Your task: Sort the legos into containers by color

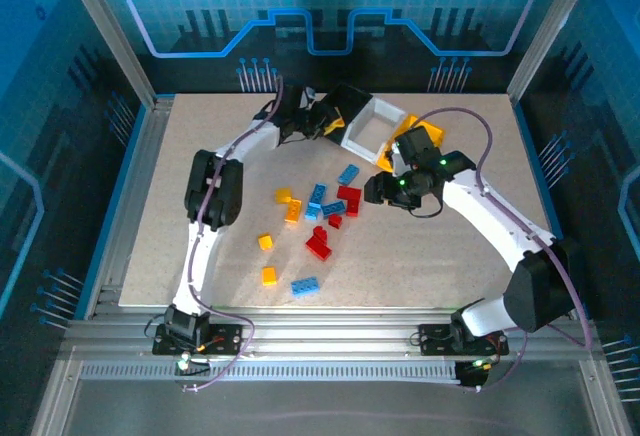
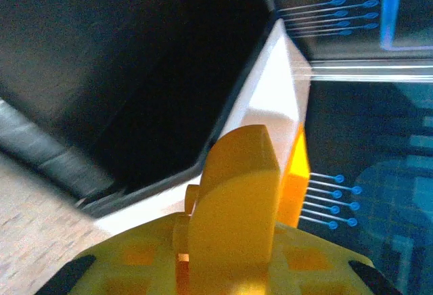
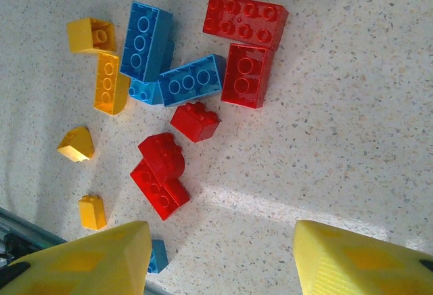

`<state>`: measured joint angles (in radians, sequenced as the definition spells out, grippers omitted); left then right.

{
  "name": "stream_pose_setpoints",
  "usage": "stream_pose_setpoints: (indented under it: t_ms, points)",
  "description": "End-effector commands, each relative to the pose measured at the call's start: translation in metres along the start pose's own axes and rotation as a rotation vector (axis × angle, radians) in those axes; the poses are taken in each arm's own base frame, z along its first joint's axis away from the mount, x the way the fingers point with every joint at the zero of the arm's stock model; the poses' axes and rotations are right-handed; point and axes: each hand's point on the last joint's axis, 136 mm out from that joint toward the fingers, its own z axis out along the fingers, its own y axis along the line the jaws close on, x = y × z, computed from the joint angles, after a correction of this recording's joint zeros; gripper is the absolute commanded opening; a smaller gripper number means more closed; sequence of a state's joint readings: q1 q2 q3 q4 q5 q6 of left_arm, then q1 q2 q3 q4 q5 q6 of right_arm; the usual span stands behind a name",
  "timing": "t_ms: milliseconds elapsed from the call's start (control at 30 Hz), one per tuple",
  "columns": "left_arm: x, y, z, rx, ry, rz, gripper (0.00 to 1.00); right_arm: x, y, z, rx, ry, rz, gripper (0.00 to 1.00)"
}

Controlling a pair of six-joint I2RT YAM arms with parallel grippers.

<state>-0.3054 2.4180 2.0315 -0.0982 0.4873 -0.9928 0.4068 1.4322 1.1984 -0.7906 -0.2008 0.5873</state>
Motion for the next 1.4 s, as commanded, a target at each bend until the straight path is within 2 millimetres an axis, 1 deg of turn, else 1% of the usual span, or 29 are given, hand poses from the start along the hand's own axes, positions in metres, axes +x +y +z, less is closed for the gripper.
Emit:
stream_pose_setpoints:
  t_ms: [0, 267, 300, 400, 567, 700, 833, 933, 1000, 1033, 1100, 1200, 1267, 1300, 1367]
  points:
    - [-0.016, -0.026, 0.007, 0.071, -0.034, -0.047, 0.2, -0.002, -0.004, -0.001, -0.023, -0.002, 0.026, 0.59]
    - [-0.039, -0.011, 0.035, 0.034, -0.089, -0.078, 0.21, -0.01, -0.009, -0.003, -0.044, -0.013, 0.056, 0.6]
    - [-0.042, -0.012, 0.037, 0.035, -0.093, -0.077, 0.22, -0.011, -0.009, -0.004, -0.044, -0.016, 0.057, 0.6]
    - [-0.046, -0.006, 0.042, 0.026, -0.105, -0.096, 0.32, -0.012, -0.01, -0.006, -0.043, -0.022, 0.06, 0.62]
    - [-0.047, -0.003, 0.041, 0.015, -0.112, -0.093, 0.46, -0.011, -0.012, -0.005, -0.039, -0.015, 0.059, 0.63]
    - [-0.044, -0.009, 0.037, 0.019, -0.1, -0.078, 0.49, -0.011, -0.012, -0.005, -0.042, -0.016, 0.064, 0.63]
    - [-0.04, -0.017, 0.024, 0.0, -0.089, -0.046, 0.53, -0.011, -0.011, -0.006, -0.042, -0.016, 0.065, 0.63]
    - [-0.033, -0.027, 0.007, -0.021, -0.072, -0.014, 0.54, -0.012, -0.011, -0.009, -0.036, -0.02, 0.059, 0.63]
    - [-0.024, -0.03, -0.008, -0.055, -0.054, 0.014, 0.54, -0.011, -0.01, -0.009, -0.027, -0.011, 0.051, 0.63]
    - [-0.017, -0.029, -0.017, -0.087, -0.041, 0.031, 0.55, -0.009, -0.009, -0.009, -0.026, -0.001, 0.043, 0.63]
    - [-0.002, -0.021, -0.041, -0.189, -0.021, 0.059, 0.55, -0.005, -0.007, -0.007, -0.01, 0.015, 0.019, 0.63]
    - [0.025, -0.005, -0.087, -0.37, 0.003, 0.148, 0.57, 0.002, -0.003, -0.006, 0.015, 0.036, -0.01, 0.63]
    - [0.046, 0.007, -0.121, -0.486, 0.026, 0.222, 0.58, 0.008, 0.0, -0.003, 0.02, 0.051, -0.019, 0.64]
    - [0.056, 0.015, -0.134, -0.532, 0.04, 0.247, 0.59, 0.011, 0.003, -0.001, 0.018, 0.055, -0.023, 0.64]
    - [0.08, 0.029, -0.17, -0.622, 0.066, 0.294, 0.6, 0.018, 0.006, 0.005, 0.019, 0.07, -0.033, 0.64]
